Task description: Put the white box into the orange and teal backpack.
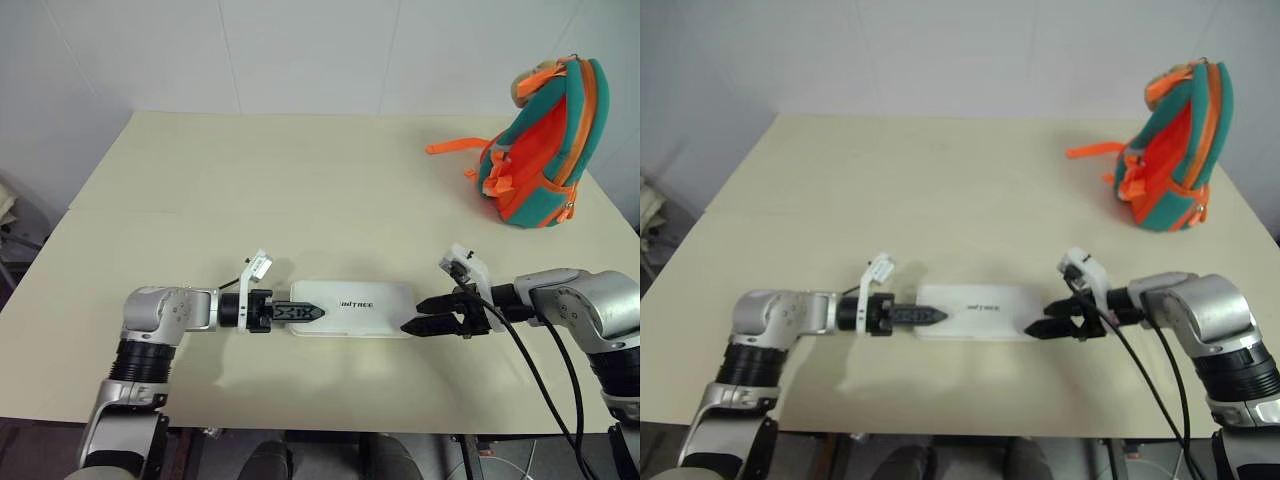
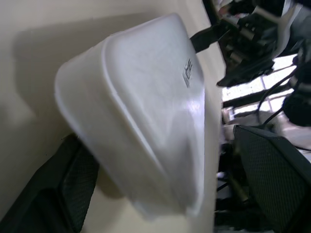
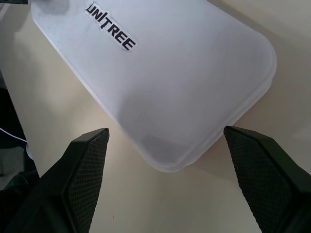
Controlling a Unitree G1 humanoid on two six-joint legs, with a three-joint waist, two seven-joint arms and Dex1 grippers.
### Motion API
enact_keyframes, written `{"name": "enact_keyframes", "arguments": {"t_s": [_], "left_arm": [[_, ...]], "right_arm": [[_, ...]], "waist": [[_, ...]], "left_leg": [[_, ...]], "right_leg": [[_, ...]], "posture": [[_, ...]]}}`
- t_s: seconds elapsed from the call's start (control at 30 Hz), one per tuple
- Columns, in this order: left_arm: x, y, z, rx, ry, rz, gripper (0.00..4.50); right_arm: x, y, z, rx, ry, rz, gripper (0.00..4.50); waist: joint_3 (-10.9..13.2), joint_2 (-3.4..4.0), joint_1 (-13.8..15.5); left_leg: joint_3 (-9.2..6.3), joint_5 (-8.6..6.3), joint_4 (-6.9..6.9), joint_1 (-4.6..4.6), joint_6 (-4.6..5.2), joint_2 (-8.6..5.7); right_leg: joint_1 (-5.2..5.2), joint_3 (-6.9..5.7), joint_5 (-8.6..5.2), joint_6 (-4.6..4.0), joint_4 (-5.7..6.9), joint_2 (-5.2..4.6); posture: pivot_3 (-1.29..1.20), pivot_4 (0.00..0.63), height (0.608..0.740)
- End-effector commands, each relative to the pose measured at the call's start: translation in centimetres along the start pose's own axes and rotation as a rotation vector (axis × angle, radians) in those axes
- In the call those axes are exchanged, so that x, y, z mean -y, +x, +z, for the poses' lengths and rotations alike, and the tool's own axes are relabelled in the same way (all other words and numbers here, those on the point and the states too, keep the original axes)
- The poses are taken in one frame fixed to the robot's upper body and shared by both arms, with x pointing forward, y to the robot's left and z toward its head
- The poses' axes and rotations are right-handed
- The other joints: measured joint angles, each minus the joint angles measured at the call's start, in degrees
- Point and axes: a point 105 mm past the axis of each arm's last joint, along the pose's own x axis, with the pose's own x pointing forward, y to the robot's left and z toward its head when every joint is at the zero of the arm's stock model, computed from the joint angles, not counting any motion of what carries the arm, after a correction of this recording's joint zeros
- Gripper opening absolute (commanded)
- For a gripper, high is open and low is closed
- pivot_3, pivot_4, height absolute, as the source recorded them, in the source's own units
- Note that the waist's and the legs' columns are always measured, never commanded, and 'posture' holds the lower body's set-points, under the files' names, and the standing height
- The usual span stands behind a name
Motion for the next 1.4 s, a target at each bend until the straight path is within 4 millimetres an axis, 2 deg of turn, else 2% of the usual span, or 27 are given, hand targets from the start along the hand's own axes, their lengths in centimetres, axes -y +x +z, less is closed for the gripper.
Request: {"name": "enact_keyframes", "arguments": {"t_s": [0.03,0.27,0.37,0.5,0.67,0.83,0.93,1.07,1.3,1.4], "left_arm": [[-0.1,1.2,-1.4,-0.045,-0.134,-0.044,4.47],[0.3,1.3,-1.2,-0.054,-0.172,-0.077,4.47],[0.2,1.0,-1.1,-0.058,-0.175,-0.069,3.89],[0.4,0.7,-0.8,-0.057,-0.187,-0.084,2.58],[1.3,0.0,-1.0,-0.084,-0.195,-0.123,1.26],[2.3,-0.9,-0.6,-0.066,-0.18,-0.157,1.25],[2.9,-2.2,0.1,-0.007,-0.14,-0.166,1.25],[2.6,-4.4,0.0,0.061,-0.099,-0.112,1.25],[1.2,-5.6,-1.3,0.099,-0.061,-0.003,1.25],[0.9,-5.6,-1.5,0.102,-0.047,0.014,1.25]], "right_arm": [[-0.8,0.2,0.2,0.014,-0.033,0.029,4.5],[-1.1,0.1,-0.5,0.018,-0.034,0.03,4.5],[-1.1,0.0,-0.7,0.021,-0.034,0.026,4.5],[-1.3,0.0,-0.9,0.025,-0.037,0.033,4.5],[-1.1,-0.1,-1.3,0.022,-0.042,0.033,4.5],[0.6,-1.2,-1.0,0.071,-0.051,-0.042,4.5],[3.4,-3.7,1.0,0.202,-0.051,-0.22,4.5],[6.4,-8.7,3.7,0.39,-0.042,-0.485,4.5],[9.3,-17.0,7.7,0.642,-0.079,-0.948,4.5],[10.0,-19.0,8.9,0.72,-0.086,-1.076,4.5]], "waist": [[0.0,0.0,0.23],[0.0,0.0,0.29],[0.0,0.0,0.27],[0.0,0.0,0.08],[0.0,-0.01,-0.36],[0.01,-0.01,-0.92],[0.01,-0.01,-1.04],[0.01,-0.01,-1.02],[0.01,-0.01,-0.93],[0.01,-0.01,-0.92]], "left_leg": [[0.0,0.01,-0.01,0.0,-0.01,0.0],[0.01,0.06,-0.06,-0.02,-0.1,0.0],[0.01,0.06,-0.07,-0.02,-0.11,0.01],[0.02,0.06,-0.06,-0.02,-0.11,0.01],[0.02,0.05,-0.04,-0.01,-0.09,0.02],[0.02,0.04,-0.04,-0.01,-0.08,0.02],[0.02,0.05,-0.06,-0.02,-0.09,0.02],[0.09,0.08,-0.12,-0.05,-0.15,0.04],[0.18,0.08,-0.16,-0.06,-0.15,0.01],[0.18,0.08,-0.14,-0.05,-0.15,0.02]], "right_leg": [[0.0,0.0,0.0,0.0,0.01,0.0],[-0.01,0.0,0.01,0.02,0.05,0.01],[-0.02,0.0,0.01,0.02,0.04,0.01],[-0.03,0.0,0.01,0.02,0.03,0.02],[-0.05,0.01,0.01,0.01,0.01,0.02],[-0.05,0.01,0.01,0.01,0.02,0.02],[-0.07,0.04,0.01,0.01,0.04,0.01],[-0.2,0.12,0.0,0.0,0.04,0.02],[-0.2,0.2,0.0,-0.01,-0.03,-0.02],[-0.19,0.2,0.0,0.0,-0.04,-0.01]], "posture": [[0.0,0.15,0.74],[0.0,0.15,0.74],[0.0,0.15,0.74],[0.0,0.15,0.74],[0.0,0.15,0.74],[0.0,0.15,0.74],[0.0,0.15,0.74],[0.0,0.15,0.74],[0.0,0.15,0.74],[0.0,0.15,0.74]]}}
